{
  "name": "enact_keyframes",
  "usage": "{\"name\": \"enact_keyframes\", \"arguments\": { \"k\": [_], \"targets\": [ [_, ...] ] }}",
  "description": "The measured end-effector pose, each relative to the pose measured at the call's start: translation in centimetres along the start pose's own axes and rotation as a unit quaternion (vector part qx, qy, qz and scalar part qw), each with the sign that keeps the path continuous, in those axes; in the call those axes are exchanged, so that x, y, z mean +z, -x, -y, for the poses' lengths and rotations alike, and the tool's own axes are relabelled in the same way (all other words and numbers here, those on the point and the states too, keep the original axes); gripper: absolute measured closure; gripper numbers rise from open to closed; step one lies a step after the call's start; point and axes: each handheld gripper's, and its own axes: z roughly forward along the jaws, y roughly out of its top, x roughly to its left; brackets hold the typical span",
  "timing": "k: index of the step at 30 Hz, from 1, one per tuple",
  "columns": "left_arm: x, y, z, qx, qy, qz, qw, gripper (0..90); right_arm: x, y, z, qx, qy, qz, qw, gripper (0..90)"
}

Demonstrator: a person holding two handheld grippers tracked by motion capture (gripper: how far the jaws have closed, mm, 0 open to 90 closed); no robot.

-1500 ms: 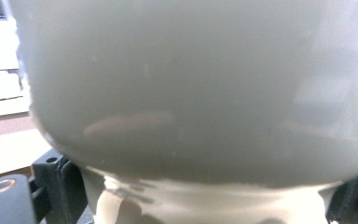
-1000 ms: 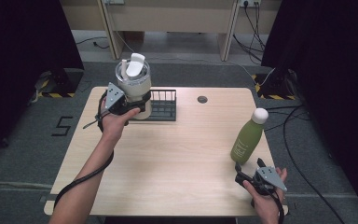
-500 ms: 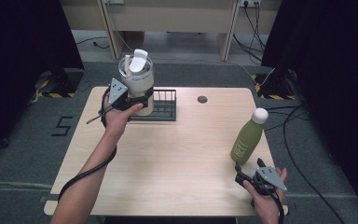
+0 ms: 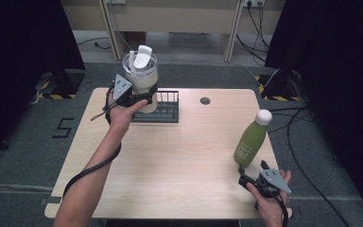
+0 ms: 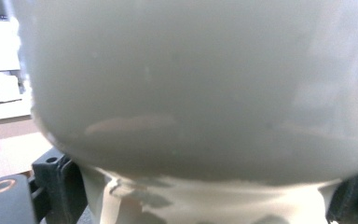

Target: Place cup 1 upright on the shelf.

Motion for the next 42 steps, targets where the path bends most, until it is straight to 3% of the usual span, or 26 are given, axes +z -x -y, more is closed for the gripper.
{"name": "enact_keyframes", "arguments": {
  "k": [23,42],
  "targets": [
    [2.2,-0.5,0.2,0.0,-0.005,-0.012,0.9999,8.6,0.0,0.0,0.0,0.002,0.0,-0.001,1.0,14.9],
    [3.9,-2.1,1.2,-0.003,-0.017,-0.038,0.9991,8.6,0.0,0.0,0.0,0.004,-0.003,-0.003,1.0,14.9]
  ]
}}
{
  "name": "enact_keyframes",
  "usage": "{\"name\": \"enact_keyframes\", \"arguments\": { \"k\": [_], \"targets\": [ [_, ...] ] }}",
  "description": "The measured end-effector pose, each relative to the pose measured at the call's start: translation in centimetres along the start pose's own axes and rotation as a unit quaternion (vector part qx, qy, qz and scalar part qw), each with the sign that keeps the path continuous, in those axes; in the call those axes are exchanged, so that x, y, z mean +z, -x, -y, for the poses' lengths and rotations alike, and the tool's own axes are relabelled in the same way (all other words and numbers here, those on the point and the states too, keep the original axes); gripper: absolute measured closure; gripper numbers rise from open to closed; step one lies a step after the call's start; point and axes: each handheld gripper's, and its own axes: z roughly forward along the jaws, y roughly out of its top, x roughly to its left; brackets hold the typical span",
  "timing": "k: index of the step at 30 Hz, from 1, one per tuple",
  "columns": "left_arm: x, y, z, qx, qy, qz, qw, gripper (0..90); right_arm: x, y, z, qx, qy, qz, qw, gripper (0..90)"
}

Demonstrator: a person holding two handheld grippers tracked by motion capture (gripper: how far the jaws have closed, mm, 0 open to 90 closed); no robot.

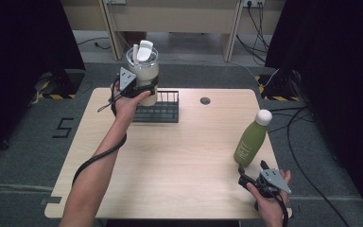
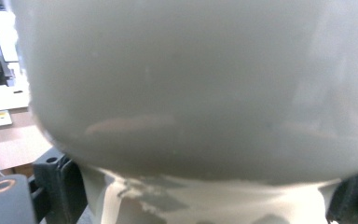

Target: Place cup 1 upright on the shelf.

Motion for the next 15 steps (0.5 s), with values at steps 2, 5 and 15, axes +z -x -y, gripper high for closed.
{"name": "enact_keyframes", "arguments": {
  "k": [2,5,15],
  "targets": [
    [0.1,-0.1,0.0,0.0,-0.001,-0.002,1.0,8.6,0.0,0.0,0.0,0.0,0.002,0.001,1.0,14.9],
    [0.3,-0.4,0.1,-0.001,-0.003,-0.009,1.0,8.6,0.0,0.0,0.0,0.0,0.001,0.0,1.0,14.9],
    [1.2,-1.8,1.0,-0.001,-0.018,-0.031,0.9993,8.6,0.0,0.0,0.0,0.0,0.0,-0.002,1.0,14.9]
  ]
}}
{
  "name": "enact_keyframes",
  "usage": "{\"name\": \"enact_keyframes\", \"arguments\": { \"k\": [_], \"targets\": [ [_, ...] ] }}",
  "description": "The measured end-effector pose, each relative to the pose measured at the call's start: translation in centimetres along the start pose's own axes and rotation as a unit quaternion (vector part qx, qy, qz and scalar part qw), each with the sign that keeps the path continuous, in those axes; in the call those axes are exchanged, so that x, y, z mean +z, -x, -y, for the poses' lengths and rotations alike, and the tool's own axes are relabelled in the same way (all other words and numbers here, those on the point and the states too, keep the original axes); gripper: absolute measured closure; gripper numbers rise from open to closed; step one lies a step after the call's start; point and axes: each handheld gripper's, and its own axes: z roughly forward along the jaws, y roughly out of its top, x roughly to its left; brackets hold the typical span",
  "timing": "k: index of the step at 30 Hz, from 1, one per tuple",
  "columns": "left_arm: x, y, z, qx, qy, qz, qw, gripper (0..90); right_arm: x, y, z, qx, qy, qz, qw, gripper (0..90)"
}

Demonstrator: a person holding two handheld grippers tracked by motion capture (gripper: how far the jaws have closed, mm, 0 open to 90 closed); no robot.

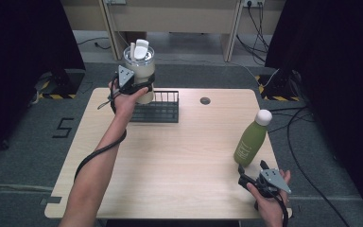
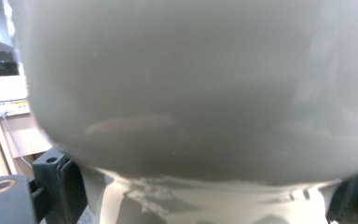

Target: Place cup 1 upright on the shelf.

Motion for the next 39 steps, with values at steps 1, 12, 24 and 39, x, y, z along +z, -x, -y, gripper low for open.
{"name": "enact_keyframes", "arguments": {
  "k": [1,12,24,39],
  "targets": [
    [0.1,-0.2,0.2,-0.001,-0.002,-0.003,1.0,8.6,0.0,0.0,0.0,0.0,0.0,0.0,1.0,14.9],
    [0.6,-0.6,0.9,-0.002,-0.01,-0.015,0.9998,8.6,0.0,0.0,0.0,0.001,0.0,-0.001,1.0,14.9],
    [0.8,-0.8,1.7,-0.005,-0.019,-0.018,0.9996,8.6,0.0,0.0,0.0,-0.001,0.0,-0.002,1.0,14.9],
    [1.1,-0.7,3.3,-0.01,-0.033,-0.018,0.9992,8.5,0.0,0.0,0.0,0.0,-0.001,-0.002,1.0,14.9]
  ]
}}
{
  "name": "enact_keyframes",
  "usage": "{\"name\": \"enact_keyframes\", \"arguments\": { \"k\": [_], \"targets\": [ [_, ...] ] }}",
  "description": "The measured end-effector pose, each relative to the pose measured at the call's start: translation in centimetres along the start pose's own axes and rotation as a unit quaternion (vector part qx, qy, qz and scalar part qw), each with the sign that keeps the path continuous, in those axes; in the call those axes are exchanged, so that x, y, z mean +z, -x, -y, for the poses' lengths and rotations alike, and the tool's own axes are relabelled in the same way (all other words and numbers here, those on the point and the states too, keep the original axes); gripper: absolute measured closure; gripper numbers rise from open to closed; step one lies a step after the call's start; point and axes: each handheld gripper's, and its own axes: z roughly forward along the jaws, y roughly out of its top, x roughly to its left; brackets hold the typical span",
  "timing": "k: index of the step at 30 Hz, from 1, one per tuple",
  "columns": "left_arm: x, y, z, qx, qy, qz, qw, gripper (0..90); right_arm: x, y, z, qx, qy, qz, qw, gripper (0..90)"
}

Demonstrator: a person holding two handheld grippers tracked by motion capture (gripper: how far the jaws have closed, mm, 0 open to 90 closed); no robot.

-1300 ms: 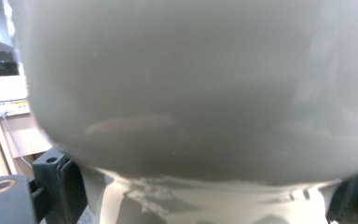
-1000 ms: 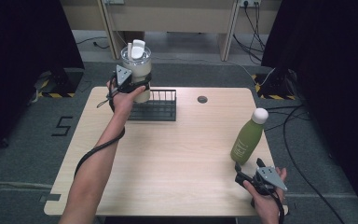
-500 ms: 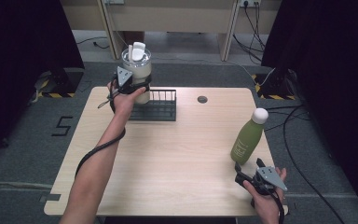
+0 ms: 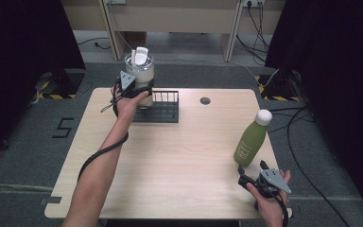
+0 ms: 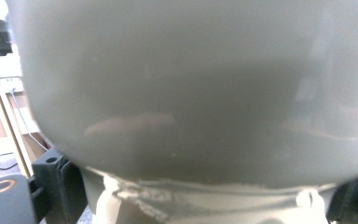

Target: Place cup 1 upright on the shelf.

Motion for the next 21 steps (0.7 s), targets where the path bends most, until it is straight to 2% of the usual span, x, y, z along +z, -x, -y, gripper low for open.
{"name": "enact_keyframes", "arguments": {
  "k": [21],
  "targets": [
    [0.2,0.2,1.4,-0.008,-0.015,0.003,0.9999,8.4,0.0,0.0,0.0,-0.003,-0.001,-0.001,1.0,14.9]
  ]
}}
